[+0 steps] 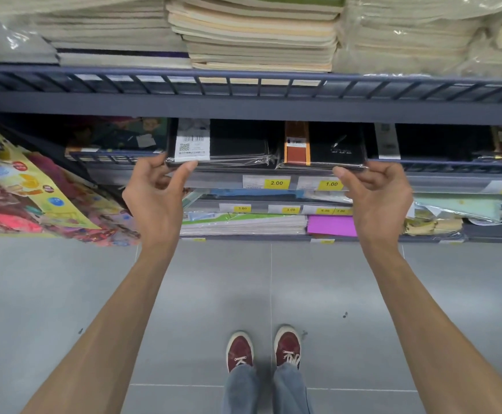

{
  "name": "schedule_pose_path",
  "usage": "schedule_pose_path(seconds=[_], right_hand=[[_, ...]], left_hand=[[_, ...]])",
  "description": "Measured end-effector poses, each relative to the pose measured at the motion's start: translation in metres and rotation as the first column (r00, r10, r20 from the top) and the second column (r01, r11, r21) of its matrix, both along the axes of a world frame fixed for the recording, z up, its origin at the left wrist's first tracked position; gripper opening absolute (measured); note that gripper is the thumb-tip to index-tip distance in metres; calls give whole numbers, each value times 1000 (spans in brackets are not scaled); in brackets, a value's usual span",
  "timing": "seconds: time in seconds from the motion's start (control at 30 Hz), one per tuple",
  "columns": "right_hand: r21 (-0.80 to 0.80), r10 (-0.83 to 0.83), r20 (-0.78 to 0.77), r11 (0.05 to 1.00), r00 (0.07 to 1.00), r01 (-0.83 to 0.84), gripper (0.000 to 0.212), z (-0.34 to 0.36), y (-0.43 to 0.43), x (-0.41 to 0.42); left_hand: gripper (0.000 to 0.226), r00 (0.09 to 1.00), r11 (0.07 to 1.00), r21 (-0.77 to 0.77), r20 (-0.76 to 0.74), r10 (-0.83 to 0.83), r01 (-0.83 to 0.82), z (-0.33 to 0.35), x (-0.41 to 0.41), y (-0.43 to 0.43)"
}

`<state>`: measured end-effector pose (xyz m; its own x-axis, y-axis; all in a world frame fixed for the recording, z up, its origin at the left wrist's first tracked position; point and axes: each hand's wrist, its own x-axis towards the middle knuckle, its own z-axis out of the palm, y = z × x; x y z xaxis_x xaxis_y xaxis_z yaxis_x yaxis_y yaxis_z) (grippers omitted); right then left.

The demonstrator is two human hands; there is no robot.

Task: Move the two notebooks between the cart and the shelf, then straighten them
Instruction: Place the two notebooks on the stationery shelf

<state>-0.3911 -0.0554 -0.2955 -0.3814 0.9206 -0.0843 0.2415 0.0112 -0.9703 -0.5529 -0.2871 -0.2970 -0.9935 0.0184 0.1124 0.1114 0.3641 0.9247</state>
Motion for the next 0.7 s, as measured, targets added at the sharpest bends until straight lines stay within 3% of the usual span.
schedule_pose_path(seconds=[0.7], right_hand=[[163,-98,216,985,971,63,51,-7,4,-17]], left_hand=[[54,999,986,-166,-42,23,-30,-9,-28,3]])
